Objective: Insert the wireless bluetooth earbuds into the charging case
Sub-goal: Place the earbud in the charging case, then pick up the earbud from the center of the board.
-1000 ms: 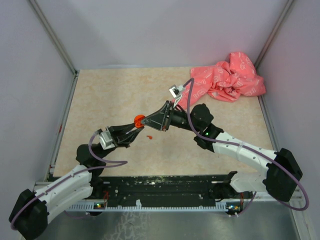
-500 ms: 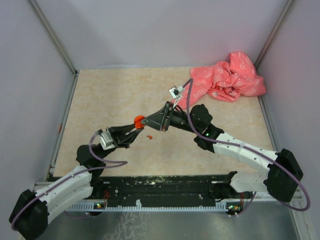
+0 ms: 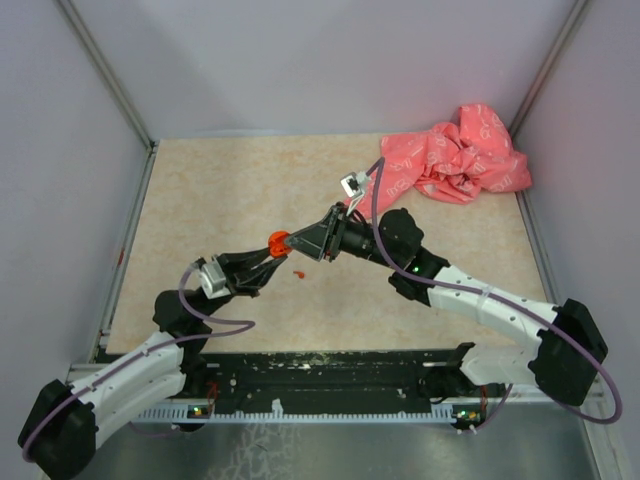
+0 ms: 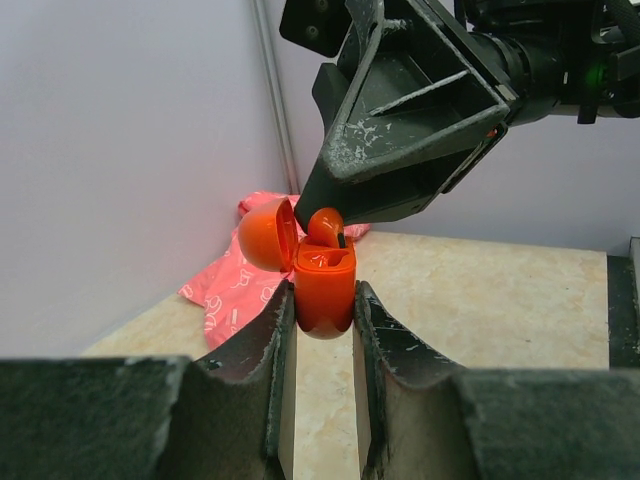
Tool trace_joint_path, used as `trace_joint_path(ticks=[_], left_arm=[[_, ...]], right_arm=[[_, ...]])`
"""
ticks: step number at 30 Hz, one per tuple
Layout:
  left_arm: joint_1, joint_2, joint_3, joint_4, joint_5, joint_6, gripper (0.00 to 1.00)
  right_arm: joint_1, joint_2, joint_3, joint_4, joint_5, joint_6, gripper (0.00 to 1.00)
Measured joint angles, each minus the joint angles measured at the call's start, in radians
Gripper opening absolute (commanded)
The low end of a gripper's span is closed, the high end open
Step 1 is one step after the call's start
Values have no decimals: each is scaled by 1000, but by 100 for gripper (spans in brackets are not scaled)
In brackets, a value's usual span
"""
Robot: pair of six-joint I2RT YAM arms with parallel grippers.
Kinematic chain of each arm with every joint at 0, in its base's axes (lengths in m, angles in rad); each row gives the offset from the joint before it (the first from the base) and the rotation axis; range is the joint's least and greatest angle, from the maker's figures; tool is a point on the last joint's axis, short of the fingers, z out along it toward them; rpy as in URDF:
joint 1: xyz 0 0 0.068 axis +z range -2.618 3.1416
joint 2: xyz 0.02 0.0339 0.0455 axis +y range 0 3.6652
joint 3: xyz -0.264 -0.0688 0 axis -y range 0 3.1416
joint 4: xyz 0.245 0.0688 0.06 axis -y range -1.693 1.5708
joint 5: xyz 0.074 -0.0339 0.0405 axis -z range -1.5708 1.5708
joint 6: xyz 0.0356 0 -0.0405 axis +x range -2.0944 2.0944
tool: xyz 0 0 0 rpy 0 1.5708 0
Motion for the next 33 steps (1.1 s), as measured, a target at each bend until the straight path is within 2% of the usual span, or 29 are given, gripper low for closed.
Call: trace_joint_path(ticks=[6,10,16,21,28,33], left_arm=[[0,-31,-4,-14,-14,0,0],[0,-82,-4,-85,-50,0,0],[0,-179,69,-386,-154,10,0],[0,-219,147,-623,-265,31,0],[0,-225,255,-883,-375,81,0],[0,-233,338,-1020,-423,170,0]], right_arm=[[0,-14,2,-66,37,-51,41],[0,-25,21,-145,70,-117,43],[0,-25,50,-278,169,-257,47],[0,1,50,-318,200,-332,47],[1,152,50,-367,232,-439,47],[21,285,50,-393,280,-510,44]])
